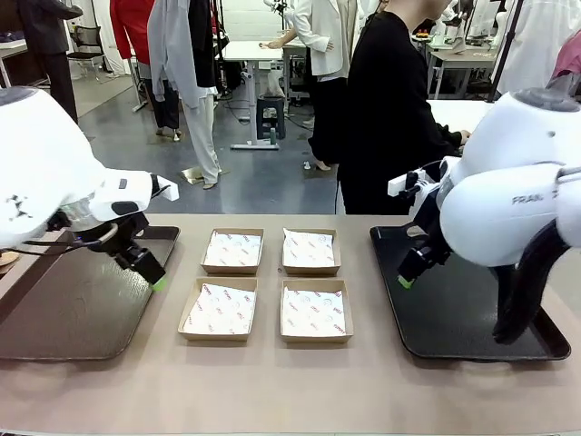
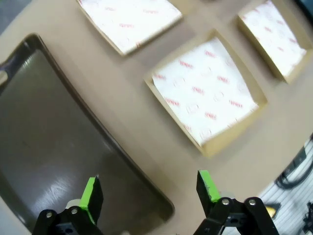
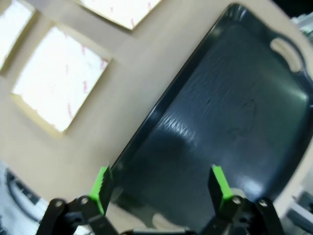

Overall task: Individually package the donuts and arrange them on the tray.
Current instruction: Pick up one Paper togo box.

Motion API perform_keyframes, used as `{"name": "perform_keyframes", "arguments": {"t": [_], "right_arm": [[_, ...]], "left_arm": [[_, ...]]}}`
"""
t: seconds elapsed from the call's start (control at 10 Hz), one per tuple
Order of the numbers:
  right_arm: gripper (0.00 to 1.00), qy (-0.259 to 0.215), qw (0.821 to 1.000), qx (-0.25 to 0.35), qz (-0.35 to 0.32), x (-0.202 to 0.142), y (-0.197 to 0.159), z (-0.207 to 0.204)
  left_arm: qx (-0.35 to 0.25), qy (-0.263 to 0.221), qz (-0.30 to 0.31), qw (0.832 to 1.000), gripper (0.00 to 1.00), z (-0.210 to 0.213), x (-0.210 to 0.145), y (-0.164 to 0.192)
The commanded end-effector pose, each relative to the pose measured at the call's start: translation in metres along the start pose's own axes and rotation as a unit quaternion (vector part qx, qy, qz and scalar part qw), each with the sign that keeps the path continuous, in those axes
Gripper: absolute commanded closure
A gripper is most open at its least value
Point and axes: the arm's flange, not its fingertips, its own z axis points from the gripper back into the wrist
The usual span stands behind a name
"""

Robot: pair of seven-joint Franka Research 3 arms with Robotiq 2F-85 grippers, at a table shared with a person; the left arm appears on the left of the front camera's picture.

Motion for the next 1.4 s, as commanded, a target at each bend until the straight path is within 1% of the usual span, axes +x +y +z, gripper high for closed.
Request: {"name": "perform_keyframes", "arguments": {"t": [0.0, 0.1, 0.2, 0.3, 0.7, 0.8, 0.9, 1.0, 1.1, 1.2, 1.3], "right_arm": [[0.0, -0.01, 1.0, 0.016, -0.009, -0.13, 0.042, -0.005], [0.0, -0.014, 1.0, 0.0, -0.008, -0.132, 0.042, -0.004], [0.0, 0.002, 1.0, 0.005, -0.002, -0.004, 0.003, 0.015], [0.0, 0.002, 1.0, 0.005, -0.002, -0.004, 0.003, 0.015], [0.0, 0.007, 1.0, 0.006, -0.002, -0.007, 0.005, 0.02], [0.0, -0.014, 0.994, 0.112, 0.009, -0.02, -0.005, 0.03], [0.0, -0.04, 0.974, 0.222, -0.029, -0.036, -0.018, 0.042], [0.0, -0.056, 0.953, 0.29, -0.068, -0.053, -0.034, 0.05], [0.0, -0.067, 0.93, 0.351, -0.084, -0.072, -0.042, 0.056], [0.0, -0.074, 0.904, 0.409, -0.096, -0.086, -0.053, 0.061], [0.0, -0.079, 0.886, 0.444, -0.107, -0.101, -0.064, 0.064]], "left_arm": [[-0.007, 0.004, -0.006, 1.0, 0.0, -0.001, -0.11, -0.027], [0.002, -0.004, 0.004, 1.0, 0.0, -0.002, -0.115, -0.026], [0.043, -0.027, 0.01, 0.999, 0.0, 0.0, -0.115, -0.023], [-0.006, 0.017, 0.0, 1.0, 0.0, 0.022, -0.011, -0.003], [0.002, 0.013, 0.003, 1.0, 0.0, 0.027, -0.012, -0.001], [-0.147, -0.037, 0.011, 0.988, 0.0, 0.038, -0.017, -0.004], [-0.253, -0.072, 0.035, 0.964, 0.0, 0.051, -0.029, 0.003], [-0.334, -0.099, 0.04, 0.936, 0.0, 0.06, -0.042, 0.009], [-0.423, -0.111, 0.045, 0.898, 0.0, 0.071, -0.056, 0.016], [-0.481, -0.122, 0.053, 0.867, 0.0, 0.074, -0.064, 0.025], [-0.524, -0.136, 0.084, 0.836, 0.0, 0.077, -0.073, 0.034]]}}
